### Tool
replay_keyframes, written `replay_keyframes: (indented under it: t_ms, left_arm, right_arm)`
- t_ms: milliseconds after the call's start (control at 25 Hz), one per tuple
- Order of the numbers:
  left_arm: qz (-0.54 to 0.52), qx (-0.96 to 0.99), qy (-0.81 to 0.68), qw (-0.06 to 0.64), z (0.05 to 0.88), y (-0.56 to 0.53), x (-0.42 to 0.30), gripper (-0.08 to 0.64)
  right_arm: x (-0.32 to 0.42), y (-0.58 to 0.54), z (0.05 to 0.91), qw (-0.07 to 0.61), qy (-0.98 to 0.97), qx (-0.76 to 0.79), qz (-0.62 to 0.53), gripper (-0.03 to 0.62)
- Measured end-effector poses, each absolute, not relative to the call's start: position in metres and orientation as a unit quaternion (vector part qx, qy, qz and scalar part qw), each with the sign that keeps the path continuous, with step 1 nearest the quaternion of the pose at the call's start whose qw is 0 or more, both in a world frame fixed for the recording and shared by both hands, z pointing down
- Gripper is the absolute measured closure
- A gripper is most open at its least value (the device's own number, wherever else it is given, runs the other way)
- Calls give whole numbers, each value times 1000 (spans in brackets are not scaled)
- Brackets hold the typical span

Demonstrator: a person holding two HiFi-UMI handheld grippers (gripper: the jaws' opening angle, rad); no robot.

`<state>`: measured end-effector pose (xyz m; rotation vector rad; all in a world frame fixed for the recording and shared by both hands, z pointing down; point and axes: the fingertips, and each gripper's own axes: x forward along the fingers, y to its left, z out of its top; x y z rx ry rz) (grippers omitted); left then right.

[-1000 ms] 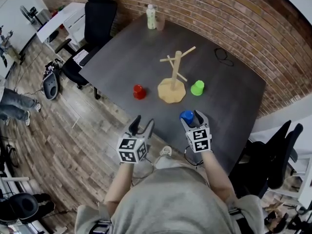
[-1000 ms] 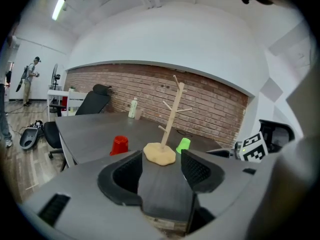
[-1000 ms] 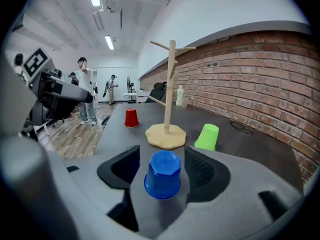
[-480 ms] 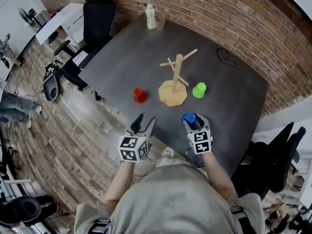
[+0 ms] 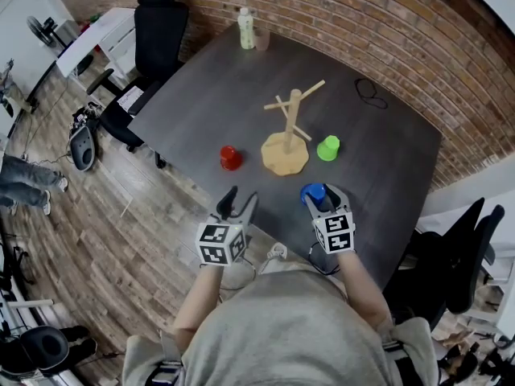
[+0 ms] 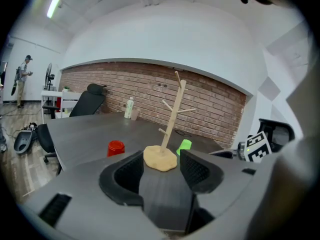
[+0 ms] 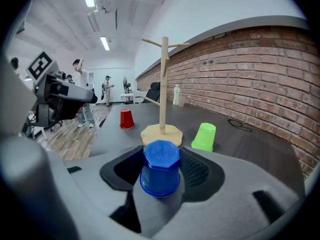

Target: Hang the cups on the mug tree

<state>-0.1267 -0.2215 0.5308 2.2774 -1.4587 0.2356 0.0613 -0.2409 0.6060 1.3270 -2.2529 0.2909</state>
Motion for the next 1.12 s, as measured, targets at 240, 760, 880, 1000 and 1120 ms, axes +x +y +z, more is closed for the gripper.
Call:
replay_keyframes:
  t_ms: [240,760,880,1000,1120]
  left_arm:
    - [81,821,-524,212,529,-219,-129,337]
    - [69,826,-520,205,522,-219,-129,337]
    - [66,825,-523,203,519,-222,-131,337]
    - [63,824,-526,202,516,-224,-133,337]
    - [60,823,-527,202,516,-225,-134,337]
  right_arm:
    - [65,-247,572,235,-826,503,96,365]
    - [61,-272,478,192,-839,507,39,365]
    - [61,-278,456,182,-841,508,27,365]
    - [59,-283,434,172,-845,507,15,365]
    - [57,-287,416,167,-846,507,0,365]
